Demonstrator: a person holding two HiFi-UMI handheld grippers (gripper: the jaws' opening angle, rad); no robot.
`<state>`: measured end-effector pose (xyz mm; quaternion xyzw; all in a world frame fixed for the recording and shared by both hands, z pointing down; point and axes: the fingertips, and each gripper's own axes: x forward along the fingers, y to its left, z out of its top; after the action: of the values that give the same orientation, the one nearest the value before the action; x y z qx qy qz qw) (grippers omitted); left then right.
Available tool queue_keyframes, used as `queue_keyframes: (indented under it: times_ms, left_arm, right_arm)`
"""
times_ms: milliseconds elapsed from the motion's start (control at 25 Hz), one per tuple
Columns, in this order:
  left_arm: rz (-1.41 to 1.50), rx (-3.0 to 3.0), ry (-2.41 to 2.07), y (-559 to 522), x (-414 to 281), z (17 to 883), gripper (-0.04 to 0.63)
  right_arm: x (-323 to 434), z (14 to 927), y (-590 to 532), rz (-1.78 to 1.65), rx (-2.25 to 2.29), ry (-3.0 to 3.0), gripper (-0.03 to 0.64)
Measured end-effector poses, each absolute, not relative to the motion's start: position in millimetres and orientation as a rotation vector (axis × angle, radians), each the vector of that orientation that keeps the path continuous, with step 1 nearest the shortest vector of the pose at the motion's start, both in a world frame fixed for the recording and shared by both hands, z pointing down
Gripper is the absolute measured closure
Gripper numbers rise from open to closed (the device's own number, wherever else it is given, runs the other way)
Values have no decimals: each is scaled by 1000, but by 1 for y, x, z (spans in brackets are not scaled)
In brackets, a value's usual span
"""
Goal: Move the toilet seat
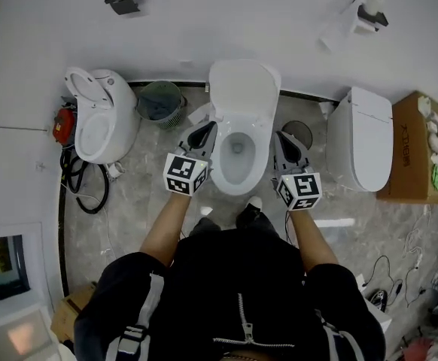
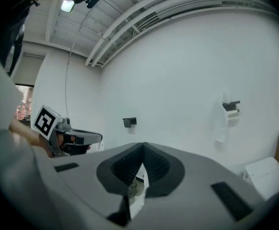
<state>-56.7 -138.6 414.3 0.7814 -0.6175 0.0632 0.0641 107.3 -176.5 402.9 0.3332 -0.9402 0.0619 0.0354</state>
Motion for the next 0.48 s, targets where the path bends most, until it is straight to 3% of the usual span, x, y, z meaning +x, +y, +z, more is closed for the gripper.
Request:
queue_keyframes:
  times_ms: [480]
  left_arm:
    - [202,2260,-1972,-163,-65,413,588]
  right_arm:
    - [94,414,-225,246,898,-2922,614]
